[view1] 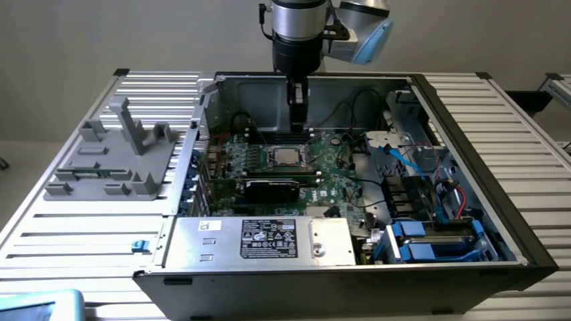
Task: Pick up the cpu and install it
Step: 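Close the cpu cover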
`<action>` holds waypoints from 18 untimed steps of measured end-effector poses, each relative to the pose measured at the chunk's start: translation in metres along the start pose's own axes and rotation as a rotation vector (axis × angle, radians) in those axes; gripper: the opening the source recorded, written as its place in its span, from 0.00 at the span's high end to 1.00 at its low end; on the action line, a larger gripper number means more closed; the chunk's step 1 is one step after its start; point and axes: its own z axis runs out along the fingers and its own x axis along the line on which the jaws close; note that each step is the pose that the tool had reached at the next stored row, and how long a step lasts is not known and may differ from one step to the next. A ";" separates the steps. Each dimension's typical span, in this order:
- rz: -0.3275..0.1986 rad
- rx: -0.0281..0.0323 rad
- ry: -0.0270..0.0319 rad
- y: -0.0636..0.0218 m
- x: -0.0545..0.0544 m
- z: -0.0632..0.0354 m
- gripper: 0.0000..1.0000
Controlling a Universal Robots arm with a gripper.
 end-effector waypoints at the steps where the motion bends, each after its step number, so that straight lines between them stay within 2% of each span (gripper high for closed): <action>1: 0.000 0.0000 0.0000 0.0000 0.000 0.0000 0.51; 2: 0.000 0.0000 0.0000 0.0000 0.000 0.0000 0.51; 3: 0.000 0.0000 0.0000 0.0000 0.000 0.0000 0.57; 4: 0.000 0.0000 0.0000 0.0000 0.000 0.0000 0.57; 5: 0.000 0.0000 0.0000 0.0000 0.000 0.0000 0.69; 6: 0.000 0.0000 0.0000 0.0000 0.000 0.0000 0.69; 8: 0.000 0.0000 0.0000 0.0001 0.000 0.0000 0.80; 9: 0.000 0.0001 -0.0001 0.0005 0.000 0.0000 0.80; 10: 0.000 0.0001 -0.0003 0.0022 0.000 0.0000 0.86; 11: 0.000 0.0002 -0.0002 0.0059 0.000 0.0002 0.89; 18: 0.000 0.0001 0.0000 0.0374 0.000 0.0021 0.89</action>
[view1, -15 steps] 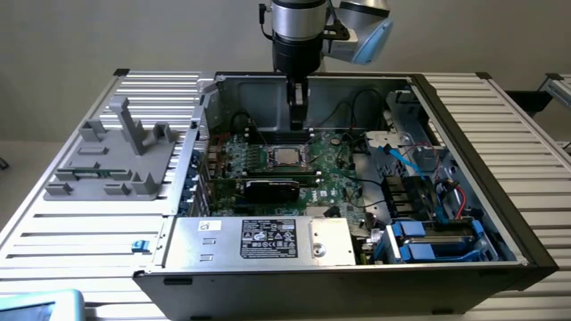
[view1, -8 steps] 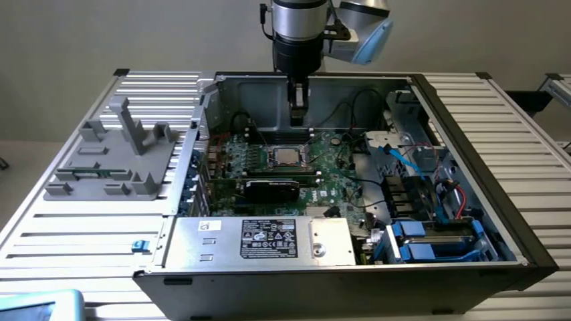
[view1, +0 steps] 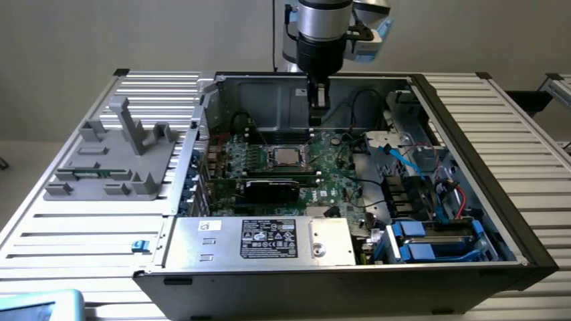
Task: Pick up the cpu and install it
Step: 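Close the cpu cover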
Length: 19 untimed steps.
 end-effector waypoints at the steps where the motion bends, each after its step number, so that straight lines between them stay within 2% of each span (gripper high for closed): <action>1: 0.000 0.0000 0.0000 0.0044 0.000 0.0004 0.89; 5: 0.000 0.0001 -0.0002 0.0228 0.000 0.0033 0.89; 10: 0.000 0.0000 0.0000 0.0425 0.000 0.0118 0.89; 14: 0.000 0.0001 0.0000 0.0501 0.000 0.0193 0.89; 19: 0.000 -0.0001 0.0000 0.0512 0.000 0.0286 0.89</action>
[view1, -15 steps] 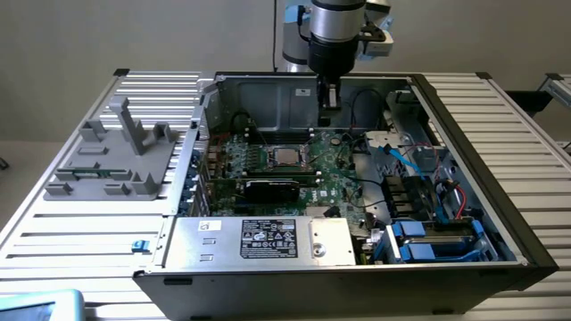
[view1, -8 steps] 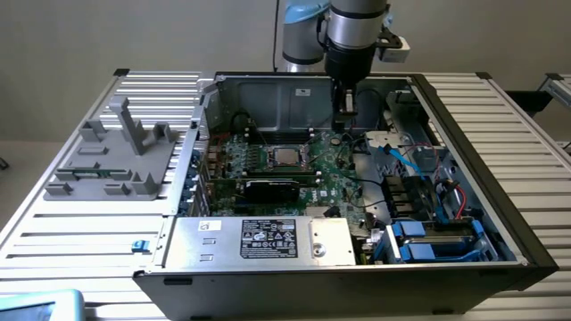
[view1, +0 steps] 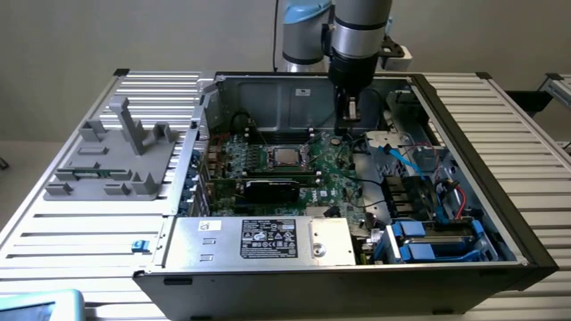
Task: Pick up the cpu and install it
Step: 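Close the cpu cover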
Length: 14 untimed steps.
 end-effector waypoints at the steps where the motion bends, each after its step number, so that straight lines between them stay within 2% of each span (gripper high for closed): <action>1: 0.000 0.0001 -0.0002 -0.0001 0.000 0.0017 0.89; 10: 0.000 0.0004 -0.0001 -0.0011 -0.001 0.0181 0.89; 12: 0.000 0.0016 0.0000 -0.0053 -0.001 0.0210 0.89; 14: 0.000 0.0026 -0.0003 -0.0140 -0.001 0.0210 0.89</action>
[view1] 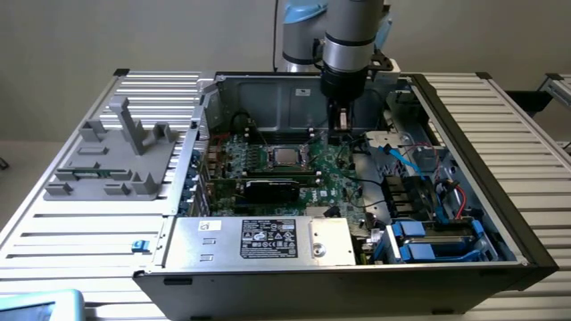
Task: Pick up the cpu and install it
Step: 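Close the cpu cover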
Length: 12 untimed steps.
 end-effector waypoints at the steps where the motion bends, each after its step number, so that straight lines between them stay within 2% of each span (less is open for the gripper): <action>1: 0.000 0.0005 0.0000 -0.0046 0.000 -0.0002 0.89; 12: 0.000 0.0004 0.0004 -0.0545 -0.001 -0.0023 0.89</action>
